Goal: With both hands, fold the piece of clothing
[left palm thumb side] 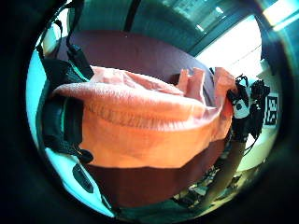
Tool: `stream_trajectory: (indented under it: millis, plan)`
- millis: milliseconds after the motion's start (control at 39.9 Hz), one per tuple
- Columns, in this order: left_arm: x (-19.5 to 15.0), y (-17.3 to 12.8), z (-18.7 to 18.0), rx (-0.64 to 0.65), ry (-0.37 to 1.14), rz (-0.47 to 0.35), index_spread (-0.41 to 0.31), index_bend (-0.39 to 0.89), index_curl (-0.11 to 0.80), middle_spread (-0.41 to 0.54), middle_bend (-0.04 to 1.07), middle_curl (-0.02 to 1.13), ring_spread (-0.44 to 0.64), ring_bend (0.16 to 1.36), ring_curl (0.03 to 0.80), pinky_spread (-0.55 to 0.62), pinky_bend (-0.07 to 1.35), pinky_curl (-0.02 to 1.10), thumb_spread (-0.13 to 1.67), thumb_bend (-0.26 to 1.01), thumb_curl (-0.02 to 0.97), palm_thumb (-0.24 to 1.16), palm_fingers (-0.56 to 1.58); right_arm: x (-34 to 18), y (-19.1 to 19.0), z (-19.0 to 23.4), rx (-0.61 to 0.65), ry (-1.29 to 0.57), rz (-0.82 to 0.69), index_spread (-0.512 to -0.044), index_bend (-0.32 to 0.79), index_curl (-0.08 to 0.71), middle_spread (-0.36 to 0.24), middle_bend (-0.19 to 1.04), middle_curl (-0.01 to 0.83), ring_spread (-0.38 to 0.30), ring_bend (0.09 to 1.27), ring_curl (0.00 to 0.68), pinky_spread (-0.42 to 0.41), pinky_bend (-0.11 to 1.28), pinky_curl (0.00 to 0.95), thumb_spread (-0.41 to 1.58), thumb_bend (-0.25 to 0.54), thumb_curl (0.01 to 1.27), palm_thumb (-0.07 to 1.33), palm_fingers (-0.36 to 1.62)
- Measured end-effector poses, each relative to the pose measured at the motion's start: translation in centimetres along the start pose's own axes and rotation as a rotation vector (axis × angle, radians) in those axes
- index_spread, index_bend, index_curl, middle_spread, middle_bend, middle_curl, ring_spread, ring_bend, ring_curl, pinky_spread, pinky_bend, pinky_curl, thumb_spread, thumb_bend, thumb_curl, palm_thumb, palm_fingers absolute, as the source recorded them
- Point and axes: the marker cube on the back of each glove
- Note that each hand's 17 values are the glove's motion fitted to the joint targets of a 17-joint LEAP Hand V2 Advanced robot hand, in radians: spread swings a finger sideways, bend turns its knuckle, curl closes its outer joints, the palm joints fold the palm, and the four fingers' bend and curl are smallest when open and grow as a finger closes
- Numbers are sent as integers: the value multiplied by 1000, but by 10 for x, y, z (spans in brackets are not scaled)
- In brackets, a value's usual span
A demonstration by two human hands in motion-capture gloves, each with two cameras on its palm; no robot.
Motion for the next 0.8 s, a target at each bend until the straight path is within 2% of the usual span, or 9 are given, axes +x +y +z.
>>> stream_trajectory:
  millis: [100,251,326,376,426,476,626,702,802]
  plan:
    - [20,4,30,-104,111,32,-306,281,508,-342,589,541,-339,620,425,40,106,122,1334,-3,307,764,1113,11,-3,23,53,90,36,-261,164,420,-163,398,498,-182,614,467,-98,272,364,1086,26,376,1176,1142]
    - [5,-20,67,67,-15,23,-307,283,515,-343,595,542,-334,611,431,45,95,107,1343,-5,303,769,1100,4,-2,47,89,51,57,-268,154,416,-167,394,502,-184,602,468,-89,259,367,1059,4,381,1179,1150]
    - [-3,-13,78,19,-5,-3,-307,286,519,-344,600,544,-332,604,432,55,90,98,1345,-7,302,768,1094,2,25,47,-155,69,54,-269,142,411,-168,398,506,-184,600,469,-83,252,368,1049,-5,384,1181,1142]
    - [-13,-5,79,-27,-9,-41,-307,292,523,-344,608,546,-328,581,427,58,95,93,1346,-7,301,768,1085,4,46,44,-372,100,51,-272,114,397,-166,369,495,-175,554,458,-52,256,370,1040,-9,387,1182,1011]
    - [-23,-1,76,-38,-17,-73,-286,217,505,-330,604,542,-302,534,416,72,128,98,1338,-13,300,759,973,7,53,37,-470,118,32,-279,93,391,-157,307,482,-167,513,458,-17,298,394,1036,-9,390,1185,852]
    - [-29,-1,72,-3,-13,-80,-243,96,478,-292,517,533,-232,505,427,106,224,137,1321,-32,296,720,737,11,51,26,-462,115,5,-285,113,400,-142,185,454,-139,435,453,36,382,428,1026,-22,391,1167,601]
    - [-40,2,56,120,-19,-27,-192,106,444,-220,330,487,-130,509,414,153,307,183,1302,-22,296,687,620,42,47,-10,-249,68,21,-297,131,366,-116,149,414,-107,365,403,99,426,409,1023,-37,385,1105,577]
    - [-56,8,55,130,-74,-21,-176,110,426,-203,294,461,-102,511,399,171,306,193,1294,-21,297,672,621,77,82,-19,-391,98,161,-297,139,358,-100,141,399,-82,358,388,117,443,405,1043,-37,380,1065,578]
    - [-54,37,73,-72,14,-5,-162,118,409,-187,273,444,-75,507,390,187,302,207,1279,-32,293,625,621,129,123,-19,-513,81,377,-258,-16,284,-33,95,359,-6,490,405,89,680,438,1121,-77,341,889,679]
